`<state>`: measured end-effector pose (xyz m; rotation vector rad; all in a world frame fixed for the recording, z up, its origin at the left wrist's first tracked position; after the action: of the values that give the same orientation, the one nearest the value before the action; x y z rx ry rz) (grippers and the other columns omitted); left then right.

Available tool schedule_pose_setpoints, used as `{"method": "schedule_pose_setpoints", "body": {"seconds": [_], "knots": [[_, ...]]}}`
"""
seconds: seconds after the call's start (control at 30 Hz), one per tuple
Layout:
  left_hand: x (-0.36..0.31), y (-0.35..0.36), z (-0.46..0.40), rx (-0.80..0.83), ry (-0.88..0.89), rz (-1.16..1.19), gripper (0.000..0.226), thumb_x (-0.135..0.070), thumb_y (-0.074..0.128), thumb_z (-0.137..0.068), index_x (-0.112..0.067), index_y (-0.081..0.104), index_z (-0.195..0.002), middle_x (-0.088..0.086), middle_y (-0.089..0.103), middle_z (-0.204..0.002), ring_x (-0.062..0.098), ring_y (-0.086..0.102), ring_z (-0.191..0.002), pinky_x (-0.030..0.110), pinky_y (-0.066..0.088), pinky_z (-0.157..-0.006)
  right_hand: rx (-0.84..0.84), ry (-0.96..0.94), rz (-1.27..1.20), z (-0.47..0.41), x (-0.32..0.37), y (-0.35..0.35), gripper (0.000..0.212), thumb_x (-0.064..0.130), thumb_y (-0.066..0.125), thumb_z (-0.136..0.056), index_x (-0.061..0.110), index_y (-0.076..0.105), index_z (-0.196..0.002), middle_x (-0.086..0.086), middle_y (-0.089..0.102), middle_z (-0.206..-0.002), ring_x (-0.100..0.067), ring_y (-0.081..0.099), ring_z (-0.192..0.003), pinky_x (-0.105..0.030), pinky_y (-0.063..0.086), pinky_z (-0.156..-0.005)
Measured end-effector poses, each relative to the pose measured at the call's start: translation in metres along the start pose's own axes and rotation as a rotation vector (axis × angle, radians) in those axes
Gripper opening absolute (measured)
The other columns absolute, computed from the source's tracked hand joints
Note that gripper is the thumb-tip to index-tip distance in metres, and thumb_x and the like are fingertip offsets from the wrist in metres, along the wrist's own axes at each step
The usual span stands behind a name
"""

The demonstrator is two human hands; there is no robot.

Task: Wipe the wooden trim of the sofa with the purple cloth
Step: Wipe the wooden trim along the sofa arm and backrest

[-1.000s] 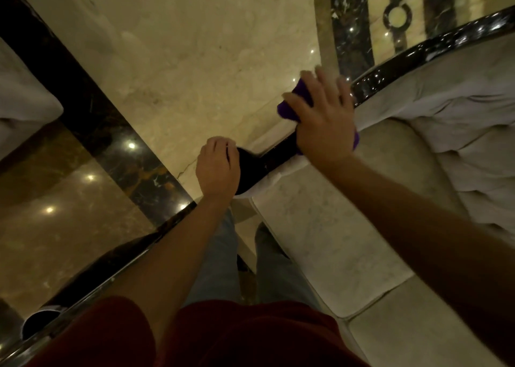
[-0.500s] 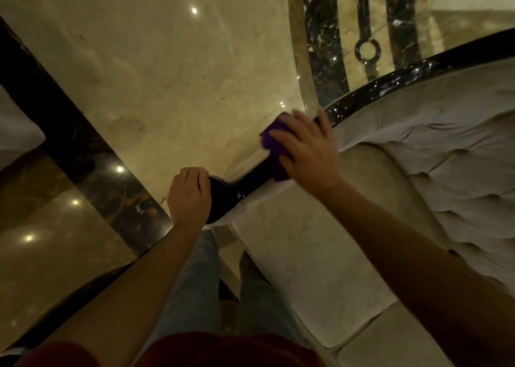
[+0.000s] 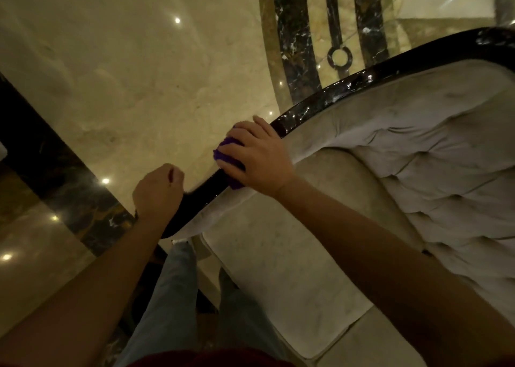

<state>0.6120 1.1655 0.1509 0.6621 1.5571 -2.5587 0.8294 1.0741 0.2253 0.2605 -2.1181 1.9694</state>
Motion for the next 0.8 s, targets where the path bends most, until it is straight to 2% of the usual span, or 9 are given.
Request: {"method": "schedule_pose_setpoints", "body": {"seconds": [0.17,0.23,0.3,0.4,0.53,0.6,0.67,0.73,0.8], "knots": [[-0.035,-0.010,0.010,0.018,0.065,0.320,0.037,-0.032,0.040,-0.100,-0.012,0.071,-0.101,0.005,0.071,-0.099,0.026,0.062,-0.089,0.033,0.041,-0.075,-0.030,0.089,0.089,-0.014,-0.079,-0.029,0.037,0.044,0.052,-0.103,0.017,0.077,-0.112,-0.009,0.074,-0.116,-0.030,0.066,-0.114,-0.058,0.034,-0.120],[-0.072,0.002,0.015,0.059,0.125,0.428,0.035,-0.027,0.041,-0.103,-0.011,0.072,-0.101,0.006,0.070,-0.098,0.026,0.062,-0.090,0.036,0.045,-0.076,-0.035,0.230,0.161,-0.014,-0.129,-0.048,0.039,0.044,0.049,-0.104,0.017,0.075,-0.116,-0.010,0.073,-0.119,-0.032,0.064,-0.120,-0.059,0.031,-0.121],[-0.096,0.017,0.014,0.027,0.109,0.377,0.034,-0.028,0.042,-0.104,-0.011,0.072,-0.099,0.007,0.070,-0.095,0.027,0.062,-0.086,0.039,0.048,-0.075,-0.021,0.355,0.282,-0.014,-0.163,-0.064,0.043,0.045,0.043,-0.105,0.018,0.073,-0.121,-0.010,0.071,-0.128,-0.033,0.057,-0.132,-0.059,0.026,-0.125],[-0.104,0.024,0.005,-0.029,0.026,0.269,0.033,-0.028,0.044,-0.105,-0.007,0.068,-0.096,0.013,0.068,-0.093,0.029,0.060,-0.083,0.040,0.046,-0.072,-0.018,0.369,0.296,-0.018,-0.149,-0.061,0.041,0.044,0.046,-0.103,0.021,0.072,-0.126,-0.007,0.068,-0.134,-0.031,0.051,-0.139,-0.055,0.027,-0.124],[-0.109,0.021,0.003,0.010,0.028,0.232,0.032,-0.018,0.041,-0.106,-0.001,0.069,-0.101,0.020,0.067,-0.103,0.035,0.061,-0.092,0.045,0.047,-0.079,-0.194,0.223,0.017,-0.015,-0.081,-0.029,0.023,0.034,0.066,-0.099,0.017,0.082,-0.096,-0.007,0.076,-0.108,-0.031,0.066,-0.114,-0.053,0.044,-0.108],[-0.131,0.019,-0.001,-0.010,0.060,0.251,0.031,-0.016,0.042,-0.105,-0.002,0.069,-0.101,0.018,0.067,-0.101,0.034,0.060,-0.091,0.043,0.046,-0.076,-0.195,0.110,-0.005,-0.013,-0.085,-0.027,0.024,0.032,0.066,-0.101,0.017,0.081,-0.089,-0.007,0.077,-0.103,-0.030,0.069,-0.107,-0.052,0.044,-0.109],[-0.165,0.024,-0.011,-0.022,0.127,0.241,0.029,-0.017,0.042,-0.105,-0.003,0.067,-0.097,0.013,0.064,-0.094,0.029,0.057,-0.084,0.037,0.039,-0.069,-0.083,0.093,0.109,-0.014,-0.133,-0.046,0.029,0.035,0.057,-0.105,0.019,0.079,-0.093,-0.007,0.076,-0.106,-0.028,0.069,-0.108,-0.053,0.037,-0.117],[-0.198,0.029,-0.018,-0.057,0.155,0.180,0.030,-0.019,0.040,-0.106,-0.004,0.064,-0.094,0.010,0.060,-0.085,0.027,0.054,-0.076,0.035,0.035,-0.065,0.023,0.218,0.312,-0.007,-0.203,-0.083,0.035,0.036,0.047,-0.108,0.018,0.077,-0.103,-0.009,0.074,-0.114,-0.029,0.066,-0.114,-0.057,0.026,-0.123],[-0.218,0.032,-0.020,-0.147,0.150,0.067,0.031,-0.020,0.040,-0.105,-0.004,0.060,-0.088,0.008,0.053,-0.073,0.027,0.049,-0.065,0.036,0.033,-0.058,0.036,0.377,0.513,0.006,-0.280,-0.132,0.038,0.035,0.044,-0.108,0.014,0.075,-0.107,-0.016,0.073,-0.117,-0.035,0.064,-0.117,-0.062,0.025,-0.123]]}}
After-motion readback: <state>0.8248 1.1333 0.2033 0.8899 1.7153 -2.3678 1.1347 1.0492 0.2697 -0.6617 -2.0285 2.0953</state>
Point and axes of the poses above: each hand's wrist, its own z-axis away from the middle knuckle, its own y-axis out of the palm, x = y × z, the point moved 2 cm from there along -z, towards the middle knuckle
